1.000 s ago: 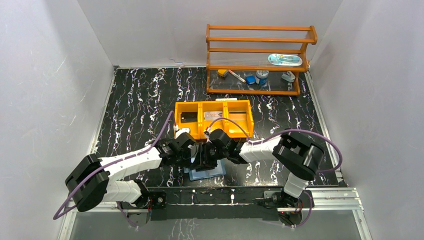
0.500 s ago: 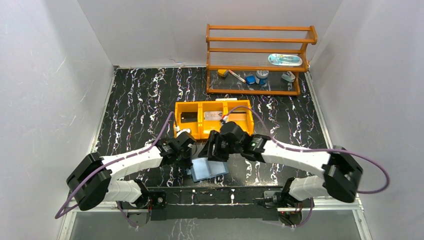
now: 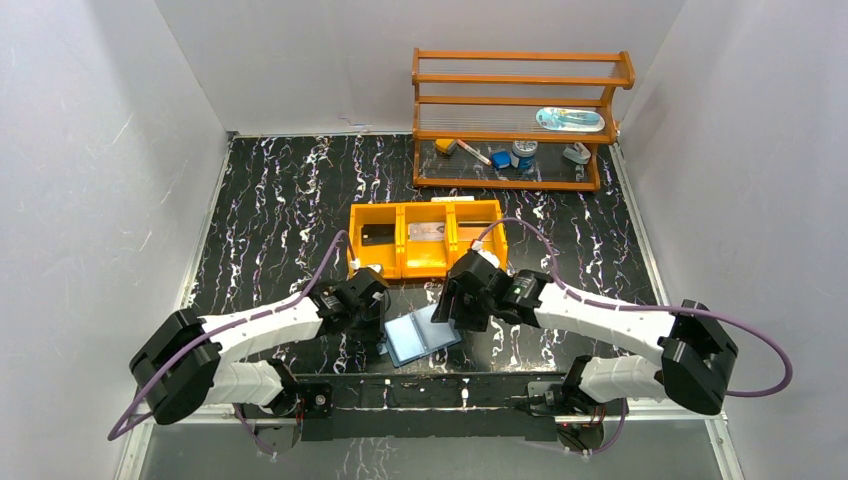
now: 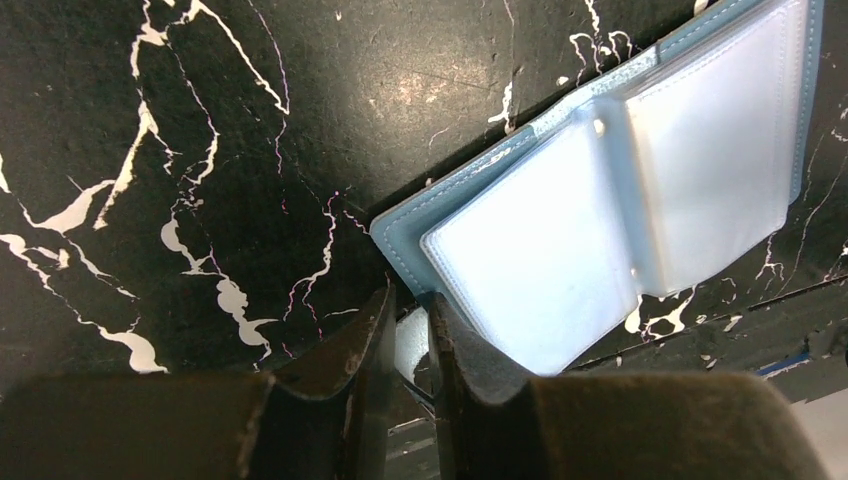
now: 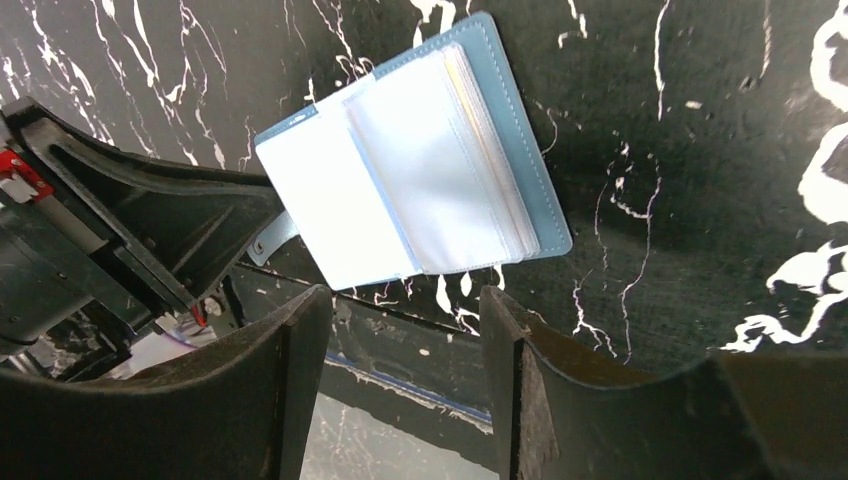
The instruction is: Take the credit cards out of the card holder
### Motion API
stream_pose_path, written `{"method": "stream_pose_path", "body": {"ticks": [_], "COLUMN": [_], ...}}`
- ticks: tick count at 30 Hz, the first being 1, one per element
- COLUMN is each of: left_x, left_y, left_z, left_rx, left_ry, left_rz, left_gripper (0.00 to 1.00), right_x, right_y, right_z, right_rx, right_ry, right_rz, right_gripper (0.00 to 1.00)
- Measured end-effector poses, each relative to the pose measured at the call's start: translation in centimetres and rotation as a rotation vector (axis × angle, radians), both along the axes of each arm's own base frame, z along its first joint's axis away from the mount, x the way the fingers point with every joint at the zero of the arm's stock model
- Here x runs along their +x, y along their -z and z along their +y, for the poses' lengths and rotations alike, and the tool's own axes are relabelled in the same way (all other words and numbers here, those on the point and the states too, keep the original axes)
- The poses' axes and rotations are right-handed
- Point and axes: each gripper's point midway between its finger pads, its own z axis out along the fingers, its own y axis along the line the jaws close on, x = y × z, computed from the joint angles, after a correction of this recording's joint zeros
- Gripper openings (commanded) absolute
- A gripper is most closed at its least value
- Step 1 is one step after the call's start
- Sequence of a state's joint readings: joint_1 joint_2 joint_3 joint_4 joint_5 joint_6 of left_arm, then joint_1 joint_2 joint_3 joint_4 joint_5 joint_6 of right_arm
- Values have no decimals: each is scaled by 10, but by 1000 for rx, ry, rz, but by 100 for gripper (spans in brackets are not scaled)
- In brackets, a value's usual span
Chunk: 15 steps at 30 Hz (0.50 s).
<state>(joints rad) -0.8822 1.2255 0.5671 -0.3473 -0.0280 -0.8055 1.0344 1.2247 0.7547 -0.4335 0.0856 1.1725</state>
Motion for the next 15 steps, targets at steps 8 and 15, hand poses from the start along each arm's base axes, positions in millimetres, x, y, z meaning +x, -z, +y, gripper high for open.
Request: {"method": "stream_pose_path", "body": {"ticks": [8,15], "left_x": [3,18], "left_y": [1,-9], "left_z": [-2,-14], "left_rx": [33,48], "left_ry": [45,94], "left_rz": [3,-28], "left_gripper": [18,18], "right_x": [21,32], "right_y": [6,32], "right_z": [11,11], "right_rx": [-156,-304], "right_ry": [-73,-124], "right_rz": [-38,-30], "right_gripper": [67,67]}}
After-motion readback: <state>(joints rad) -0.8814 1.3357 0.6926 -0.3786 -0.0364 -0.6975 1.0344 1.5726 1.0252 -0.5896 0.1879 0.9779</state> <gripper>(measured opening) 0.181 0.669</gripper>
